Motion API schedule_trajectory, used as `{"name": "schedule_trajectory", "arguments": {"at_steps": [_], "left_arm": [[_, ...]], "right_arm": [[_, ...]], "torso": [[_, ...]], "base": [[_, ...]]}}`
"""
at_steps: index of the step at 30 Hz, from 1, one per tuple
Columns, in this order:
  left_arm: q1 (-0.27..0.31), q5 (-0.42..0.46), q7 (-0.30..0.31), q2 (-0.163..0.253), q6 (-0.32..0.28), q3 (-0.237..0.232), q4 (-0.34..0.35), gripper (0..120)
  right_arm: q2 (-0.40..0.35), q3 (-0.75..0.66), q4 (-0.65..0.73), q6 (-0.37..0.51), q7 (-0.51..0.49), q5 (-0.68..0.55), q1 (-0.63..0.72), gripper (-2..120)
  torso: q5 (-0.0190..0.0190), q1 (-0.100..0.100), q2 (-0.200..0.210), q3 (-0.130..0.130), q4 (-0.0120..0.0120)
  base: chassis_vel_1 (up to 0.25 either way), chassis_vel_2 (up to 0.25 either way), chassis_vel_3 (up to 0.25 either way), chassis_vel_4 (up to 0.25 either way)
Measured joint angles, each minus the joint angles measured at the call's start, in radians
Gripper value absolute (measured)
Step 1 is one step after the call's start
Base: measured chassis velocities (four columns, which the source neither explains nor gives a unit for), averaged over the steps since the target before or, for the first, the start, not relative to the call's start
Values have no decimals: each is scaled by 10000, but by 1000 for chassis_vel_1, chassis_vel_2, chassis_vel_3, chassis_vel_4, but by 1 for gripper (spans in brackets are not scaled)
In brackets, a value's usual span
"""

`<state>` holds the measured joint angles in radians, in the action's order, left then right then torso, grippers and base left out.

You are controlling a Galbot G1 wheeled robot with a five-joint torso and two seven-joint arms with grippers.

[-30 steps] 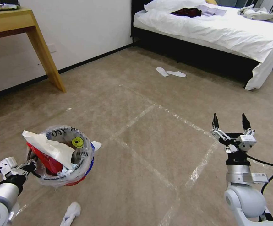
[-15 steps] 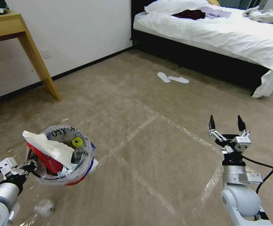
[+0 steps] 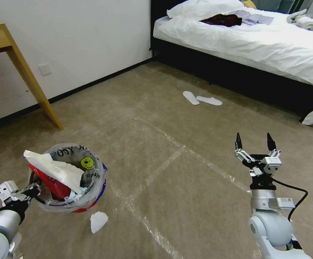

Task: Pick up the trash bin and place the garbage on the floor into it.

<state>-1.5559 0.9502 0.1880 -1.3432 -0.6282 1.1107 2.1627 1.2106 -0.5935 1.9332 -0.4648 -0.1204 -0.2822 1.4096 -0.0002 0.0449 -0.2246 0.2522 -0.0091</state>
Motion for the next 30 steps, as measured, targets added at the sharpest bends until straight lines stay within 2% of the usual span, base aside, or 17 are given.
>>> {"name": "schedule_trajectory", "arguments": {"at_steps": [15,30], "left_arm": [[-30,-50,0,-87,22,-4,32,3],[-42,-15,16,31,27,56,22,3]], "right_arm": [[-47,135,-72,-124,50,-71,-65,100],[29,267,-142,-150,143,-126,-238,100]], "torso": [[2,2,1,2,-1],[1,-2,-2,0,0]], "base": [[-193,194,194,-191],[-18,13,10,-14]]}}
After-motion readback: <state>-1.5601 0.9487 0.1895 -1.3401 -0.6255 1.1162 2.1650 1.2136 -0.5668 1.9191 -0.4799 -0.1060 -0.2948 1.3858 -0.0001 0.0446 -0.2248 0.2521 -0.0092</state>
